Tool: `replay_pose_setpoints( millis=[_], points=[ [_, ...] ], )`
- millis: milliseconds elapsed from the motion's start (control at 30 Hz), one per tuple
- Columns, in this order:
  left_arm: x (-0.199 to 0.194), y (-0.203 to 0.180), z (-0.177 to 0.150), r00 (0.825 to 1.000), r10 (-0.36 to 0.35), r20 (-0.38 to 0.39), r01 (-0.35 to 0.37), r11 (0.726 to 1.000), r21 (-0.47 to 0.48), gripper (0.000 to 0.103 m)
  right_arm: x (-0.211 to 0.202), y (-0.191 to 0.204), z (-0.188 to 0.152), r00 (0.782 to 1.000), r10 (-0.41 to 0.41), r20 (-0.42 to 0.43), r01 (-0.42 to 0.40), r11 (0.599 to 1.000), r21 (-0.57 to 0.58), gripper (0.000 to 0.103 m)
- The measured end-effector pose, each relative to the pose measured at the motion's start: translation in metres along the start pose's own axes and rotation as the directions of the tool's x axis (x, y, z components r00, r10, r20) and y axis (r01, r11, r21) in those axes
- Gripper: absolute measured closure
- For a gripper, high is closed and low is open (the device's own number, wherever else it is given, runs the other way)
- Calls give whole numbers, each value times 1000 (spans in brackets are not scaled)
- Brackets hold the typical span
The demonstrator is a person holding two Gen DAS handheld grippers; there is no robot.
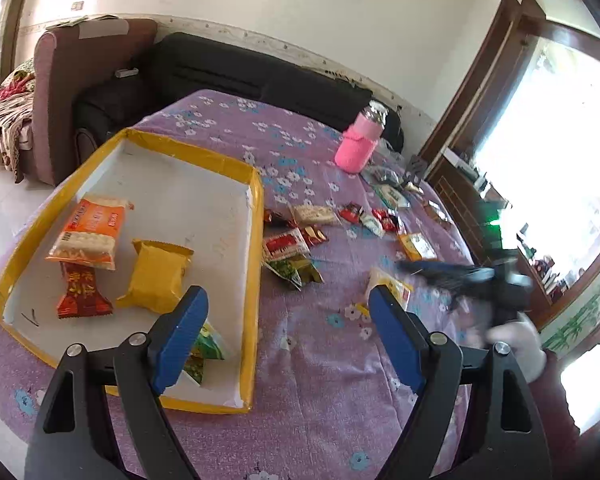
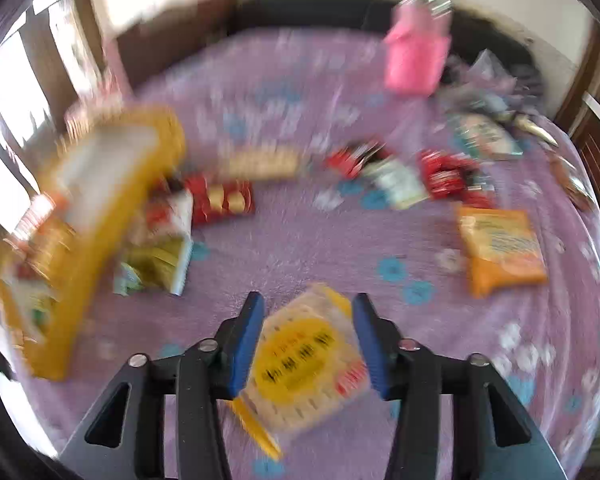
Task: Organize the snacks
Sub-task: 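Grasp the yellow biscuit pack with the right gripper while the left grasps the round-label cracker pack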
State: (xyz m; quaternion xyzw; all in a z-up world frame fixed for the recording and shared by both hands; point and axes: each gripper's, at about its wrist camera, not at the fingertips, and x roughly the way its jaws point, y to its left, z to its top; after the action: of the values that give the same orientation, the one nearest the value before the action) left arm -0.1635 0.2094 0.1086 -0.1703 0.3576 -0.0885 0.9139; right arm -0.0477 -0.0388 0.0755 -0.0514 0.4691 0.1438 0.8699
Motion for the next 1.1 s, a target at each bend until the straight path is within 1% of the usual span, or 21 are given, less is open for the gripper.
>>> replay_pose_setpoints(
  millis=[33,67,100,167,233,333,400,467,533,600,667,700,767,800,833,867,900,967,1000,1067,1100],
  points=[
    [3,-3,-1,1000,0,-9,0,1000,9,20,-19,-18,-6,998,-17,67,13,998,55,34],
    [7,-9,-2,1000,-4,-22,4,1000,22,20,-27,-27,-8,994,-40,101,32,996,78,31],
    [10,-14,-3,999,-11,-33,12,999,32,20,-35,-44,-10,986,-87,145,72,992,105,26],
    [16,-28,-7,998,-24,-57,28,998,58,20,-32,-66,-5,975,-163,153,142,981,135,24],
    [19,-39,-11,997,-34,-72,40,996,83,20,-19,-88,7,971,-195,139,173,972,161,24],
    [20,-52,-16,996,-31,-83,41,992,122,20,12,-116,35,979,-189,78,169,964,207,23],
    [19,-57,-17,995,-30,-94,43,989,141,20,29,-127,49,977,-210,49,195,958,210,21],
    [19,-59,-17,995,-19,-94,33,987,155,20,48,-139,62,963,-270,-15,267,939,217,21],
    [20,-61,-16,995,-18,-95,34,985,167,20,63,-149,70,938,-340,-61,345,910,232,21],
    [23,-63,-16,995,-23,-96,40,984,171,20,68,-155,75,933,-356,-59,359,900,246,21],
    [28,-65,-15,994,-30,-105,47,985,168,20,75,-156,82,935,-348,-70,354,901,252,21],
    [31,-68,-15,993,-34,-113,53,984,170,20,80,-155,84,935,-345,-82,354,905,237,24],
    [32,-72,-18,992,-34,-119,55,981,183,20,95,-145,85,918,-378,-122,394,907,151,28],
    [32,-73,-18,992,-32,-119,55,980,190,20,100,-138,82,916,-377,-133,392,914,104,31],
    [31,-74,-19,992,-29,-119,52,979,195,20,104,-130,76,918,-368,-150,379,924,54,32],
    [31,-74,-18,992,-29,-119,52,979,195,20,100,-120,70,914,-385,-129,388,922,-1,31],
    [30,-73,-18,992,-33,-120,55,980,192,20,95,-113,61,920,-369,-132,366,929,-47,31],
    [30,-71,-17,992,-39,-117,61,980,189,20,79,-101,40,950,-282,-137,270,958,-102,30],
    [31,-71,-18,992,-41,-119,63,980,188,20,71,-98,30,954,-256,-154,238,963,-130,32],
    [33,-70,-19,991,-51,-122,72,981,179,20,43,-102,12,969,-222,-108,211,972,-107,29],
    [35,-70,-19,991,-55,-125,76,982,174,20,28,-111,6,976,-206,-77,203,978,-43,26]
  ],
)
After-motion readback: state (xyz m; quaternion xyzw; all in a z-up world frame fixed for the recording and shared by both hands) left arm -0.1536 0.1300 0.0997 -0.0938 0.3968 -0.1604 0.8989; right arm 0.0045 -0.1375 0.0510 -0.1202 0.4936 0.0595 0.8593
